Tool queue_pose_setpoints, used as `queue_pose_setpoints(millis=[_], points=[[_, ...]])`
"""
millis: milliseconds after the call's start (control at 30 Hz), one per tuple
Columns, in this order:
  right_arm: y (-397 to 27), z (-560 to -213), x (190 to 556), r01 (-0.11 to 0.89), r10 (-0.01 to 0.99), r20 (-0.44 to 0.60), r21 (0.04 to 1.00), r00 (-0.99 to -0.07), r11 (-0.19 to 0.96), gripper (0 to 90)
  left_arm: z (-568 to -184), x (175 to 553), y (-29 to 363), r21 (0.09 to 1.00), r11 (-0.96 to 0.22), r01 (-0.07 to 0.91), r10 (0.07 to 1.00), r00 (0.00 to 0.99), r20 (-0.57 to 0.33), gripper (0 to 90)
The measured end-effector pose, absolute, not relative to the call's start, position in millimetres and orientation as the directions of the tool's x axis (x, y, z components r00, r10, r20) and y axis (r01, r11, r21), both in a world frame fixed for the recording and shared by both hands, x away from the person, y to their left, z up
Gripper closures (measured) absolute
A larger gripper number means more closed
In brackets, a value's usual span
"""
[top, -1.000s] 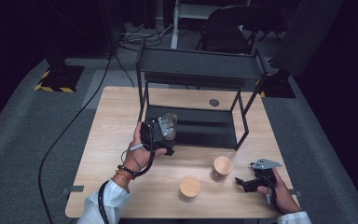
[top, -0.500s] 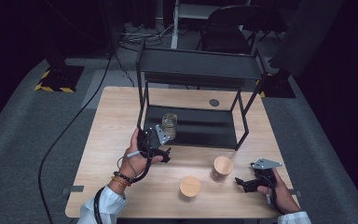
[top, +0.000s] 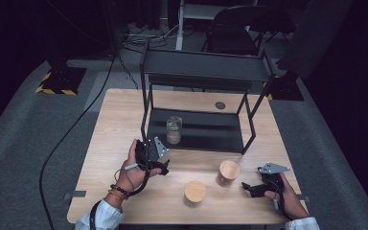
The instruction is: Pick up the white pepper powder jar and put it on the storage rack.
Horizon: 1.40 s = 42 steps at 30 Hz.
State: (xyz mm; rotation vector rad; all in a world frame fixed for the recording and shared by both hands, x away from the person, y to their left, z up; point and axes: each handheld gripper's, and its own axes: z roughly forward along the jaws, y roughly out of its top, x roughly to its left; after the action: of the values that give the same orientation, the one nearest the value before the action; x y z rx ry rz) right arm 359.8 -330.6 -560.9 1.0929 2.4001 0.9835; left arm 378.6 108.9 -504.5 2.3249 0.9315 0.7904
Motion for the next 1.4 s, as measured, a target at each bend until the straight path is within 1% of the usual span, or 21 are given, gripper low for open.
queue_pose_setpoints(millis=[333,667,933,1133,1300,1400], points=[[-330.6,-560.9,359.8,0.533,0.757,-0.010,0.705,-0.653,0.469,0.0,-514.7,363.9,122.0,0.611,-0.654,0.446,0.727,0.592,0.347,3.0],[-330.6,-560.9,359.9,0.532,0.756,-0.010,0.705,-0.654,0.469,0.0,-522.5,350.0,134.4,0.607,-0.649,0.459,0.734,0.588,0.340,3.0],[-330.6,-560.9,359.9,0.532,0.757,-0.010,0.705,-0.654,0.469,0.0,-529.4,339.8,144.6,0.612,-0.627,0.482,0.752,0.579,0.314,3.0],[-330.6,-560.9,359.8,0.532,0.757,-0.010,0.705,-0.654,0.469,0.0,-534.7,333.2,149.1,0.601,-0.630,0.492,0.752,0.580,0.313,3.0],[-330.6,-560.9,359.8,0.532,0.757,-0.010,0.705,-0.654,0.469,0.0,-539.9,327.0,155.9,0.601,-0.618,0.507,0.762,0.575,0.298,3.0],[-330.6,-560.9,359.8,0.532,0.757,-0.010,0.705,-0.654,0.469,0.0,-542.8,322.9,161.6,0.603,-0.602,0.523,0.772,0.573,0.274,2.9]])
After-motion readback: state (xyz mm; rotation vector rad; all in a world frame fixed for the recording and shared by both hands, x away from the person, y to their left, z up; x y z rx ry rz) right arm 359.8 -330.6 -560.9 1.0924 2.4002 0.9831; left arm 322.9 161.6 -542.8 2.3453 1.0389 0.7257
